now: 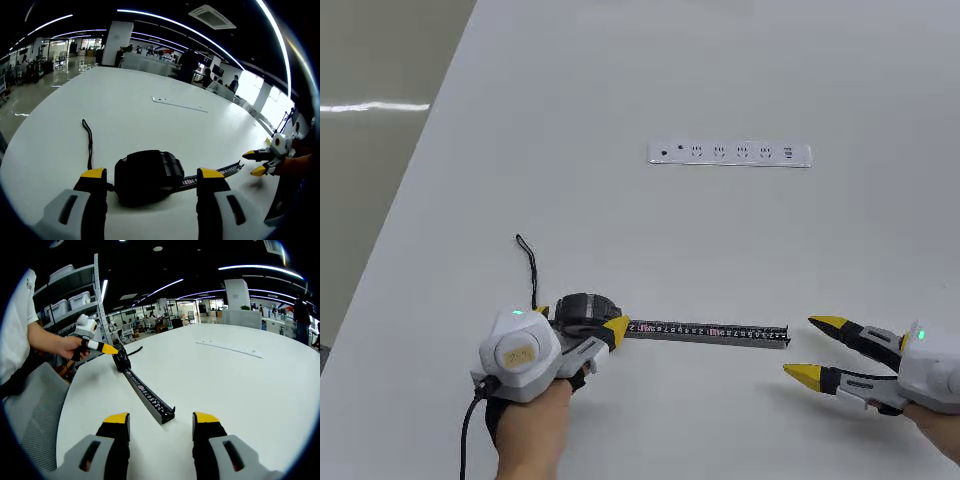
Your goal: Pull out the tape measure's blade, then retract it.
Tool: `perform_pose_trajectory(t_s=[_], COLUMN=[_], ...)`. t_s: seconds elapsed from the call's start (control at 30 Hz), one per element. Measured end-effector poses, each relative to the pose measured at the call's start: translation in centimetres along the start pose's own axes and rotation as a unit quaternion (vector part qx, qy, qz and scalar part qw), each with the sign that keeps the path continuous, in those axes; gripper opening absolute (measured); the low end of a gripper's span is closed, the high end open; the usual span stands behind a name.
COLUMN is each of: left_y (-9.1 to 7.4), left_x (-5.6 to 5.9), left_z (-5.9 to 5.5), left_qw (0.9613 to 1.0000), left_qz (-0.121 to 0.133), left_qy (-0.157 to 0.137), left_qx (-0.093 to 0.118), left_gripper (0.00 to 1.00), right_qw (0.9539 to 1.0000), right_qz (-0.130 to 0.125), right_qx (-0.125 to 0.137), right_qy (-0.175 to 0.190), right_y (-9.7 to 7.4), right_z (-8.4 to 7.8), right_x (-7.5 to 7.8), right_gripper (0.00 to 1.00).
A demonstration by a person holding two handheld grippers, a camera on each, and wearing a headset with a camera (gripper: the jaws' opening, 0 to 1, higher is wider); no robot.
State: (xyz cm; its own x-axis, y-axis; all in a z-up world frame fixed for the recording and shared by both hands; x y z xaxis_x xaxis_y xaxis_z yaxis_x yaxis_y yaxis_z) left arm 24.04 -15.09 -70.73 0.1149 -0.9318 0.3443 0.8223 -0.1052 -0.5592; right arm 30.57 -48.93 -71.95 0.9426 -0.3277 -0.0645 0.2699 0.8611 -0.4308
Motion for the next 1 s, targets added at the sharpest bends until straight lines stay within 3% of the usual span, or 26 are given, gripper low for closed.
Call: perform_pose_trajectory(t_s=[1.0], left_y=[0.8], left_x=[0.3], left_z=[-0.2], left_qw=[0.9998], left_qz=[0.009], left_qy=[-0.017], left_qx=[-0.01], left_gripper=[0.66], right_qw=[0.9993], right_qz=[0.029], right_qx=[-0.021], right_qy=[-0.015], right_y=[1.8], right_z=[-1.1], right_x=[1.1], right_gripper=[0.38])
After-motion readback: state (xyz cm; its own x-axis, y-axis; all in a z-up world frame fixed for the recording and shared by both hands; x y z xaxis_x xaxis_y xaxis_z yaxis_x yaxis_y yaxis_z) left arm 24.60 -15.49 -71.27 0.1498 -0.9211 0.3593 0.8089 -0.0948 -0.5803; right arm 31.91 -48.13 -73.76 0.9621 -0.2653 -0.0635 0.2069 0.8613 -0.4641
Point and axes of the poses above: the centre of the closed fingertips' face, and the gripper's own axes: y roughly forward along the fingers, x roughly to its right, z roughly out of its top, the point moved 6 cm from there along -y, roughly backward along the fingers, and after that the axes turned 7 degrees about -y, right-handed, at the moved point
